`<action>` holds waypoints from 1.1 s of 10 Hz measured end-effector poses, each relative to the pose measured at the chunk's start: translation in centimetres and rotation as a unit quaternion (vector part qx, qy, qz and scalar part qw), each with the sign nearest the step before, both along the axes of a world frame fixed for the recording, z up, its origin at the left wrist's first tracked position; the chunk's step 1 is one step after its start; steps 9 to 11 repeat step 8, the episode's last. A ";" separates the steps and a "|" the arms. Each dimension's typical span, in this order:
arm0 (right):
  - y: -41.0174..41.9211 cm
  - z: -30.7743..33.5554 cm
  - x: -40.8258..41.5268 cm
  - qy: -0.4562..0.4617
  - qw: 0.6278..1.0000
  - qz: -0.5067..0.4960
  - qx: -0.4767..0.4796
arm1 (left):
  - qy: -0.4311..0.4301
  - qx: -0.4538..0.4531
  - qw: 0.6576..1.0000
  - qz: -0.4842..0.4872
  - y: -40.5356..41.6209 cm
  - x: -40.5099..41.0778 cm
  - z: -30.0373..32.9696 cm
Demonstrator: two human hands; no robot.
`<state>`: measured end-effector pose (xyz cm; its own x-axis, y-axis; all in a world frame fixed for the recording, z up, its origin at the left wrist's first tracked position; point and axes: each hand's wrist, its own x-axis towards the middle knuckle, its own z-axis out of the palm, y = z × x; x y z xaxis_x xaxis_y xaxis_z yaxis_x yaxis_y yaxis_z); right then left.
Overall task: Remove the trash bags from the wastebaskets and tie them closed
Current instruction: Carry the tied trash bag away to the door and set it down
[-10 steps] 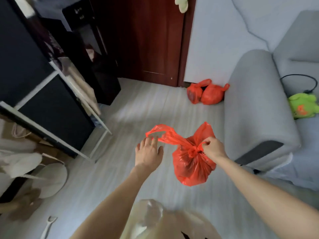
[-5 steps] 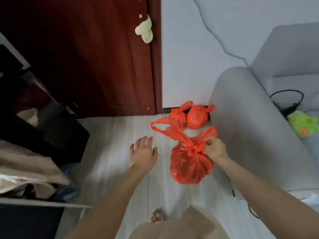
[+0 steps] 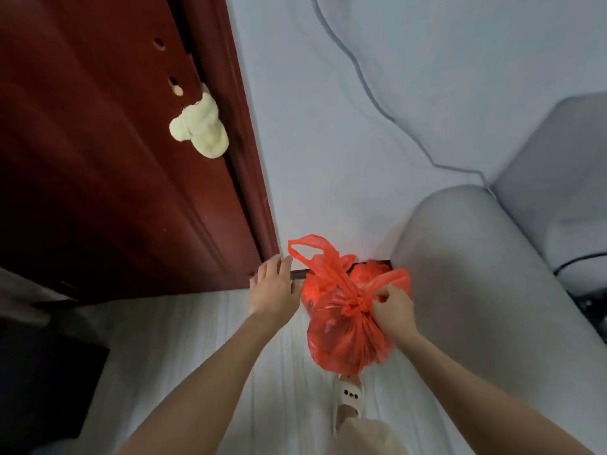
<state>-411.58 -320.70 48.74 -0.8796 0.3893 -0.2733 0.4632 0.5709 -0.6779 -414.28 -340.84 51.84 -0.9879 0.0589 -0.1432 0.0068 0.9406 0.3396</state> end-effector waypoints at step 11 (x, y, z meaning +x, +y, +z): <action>4.0 -41.3 -28.7 -0.114 0.993 0.029 -0.028 | 0.313 -0.195 0.928 -0.051 5.4 -33.0 -32.1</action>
